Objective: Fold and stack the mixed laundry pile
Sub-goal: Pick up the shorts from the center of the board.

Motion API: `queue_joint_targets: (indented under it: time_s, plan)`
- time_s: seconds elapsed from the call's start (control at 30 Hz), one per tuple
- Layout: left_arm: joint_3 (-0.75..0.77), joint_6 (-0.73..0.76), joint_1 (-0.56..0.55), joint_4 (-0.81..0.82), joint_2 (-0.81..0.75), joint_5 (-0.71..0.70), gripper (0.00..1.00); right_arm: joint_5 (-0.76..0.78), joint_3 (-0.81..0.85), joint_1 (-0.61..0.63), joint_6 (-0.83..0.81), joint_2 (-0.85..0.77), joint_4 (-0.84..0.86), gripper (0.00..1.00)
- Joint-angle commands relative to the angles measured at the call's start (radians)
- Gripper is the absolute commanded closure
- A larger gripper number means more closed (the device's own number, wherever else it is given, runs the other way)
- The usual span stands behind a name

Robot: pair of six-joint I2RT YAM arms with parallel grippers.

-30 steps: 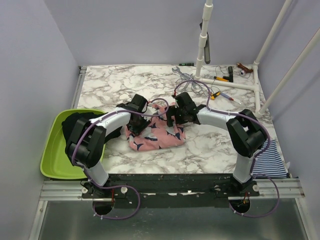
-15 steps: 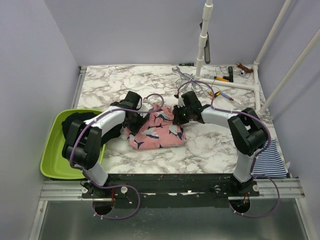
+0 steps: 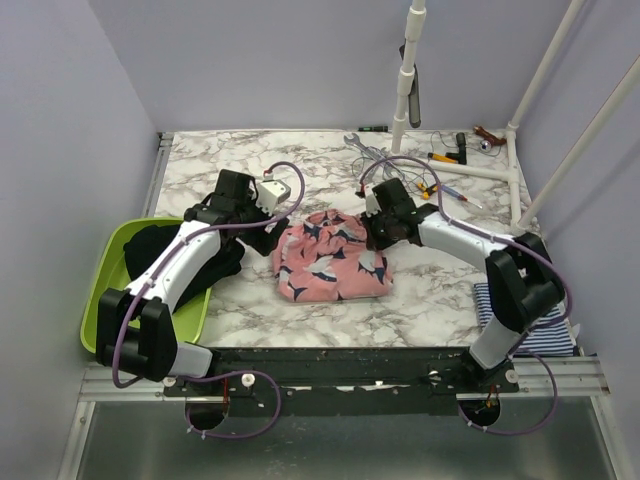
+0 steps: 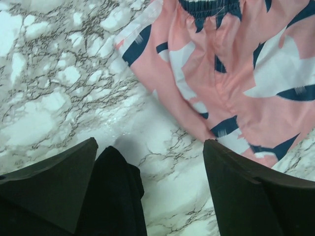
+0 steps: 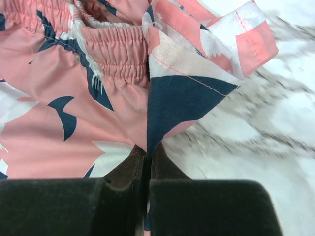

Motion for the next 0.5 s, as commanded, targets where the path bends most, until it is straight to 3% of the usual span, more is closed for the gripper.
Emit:
queue_joint_targets:
  time_s: [0.0, 0.17, 0.33, 0.47]
  plan:
    - [0.014, 0.0, 0.001, 0.034, -0.039, 0.104, 0.04, 0.232, -0.022, -0.02, -0.127, -0.119, -0.24, 1.0]
    - [-0.001, -0.015, 0.001, 0.062, -0.1, 0.121, 0.01, 0.429, -0.07, -0.023, -0.188, -0.312, -0.364, 1.0]
    - [-0.027, -0.012, 0.001, 0.068, -0.151, 0.153, 0.01, 0.495, -0.124, -0.059, -0.281, -0.523, -0.445, 0.99]
    - [-0.04, 0.004, 0.001, 0.07, -0.183, 0.151, 0.02, 0.63, -0.107, -0.059, -0.246, -0.554, -0.641, 0.99]
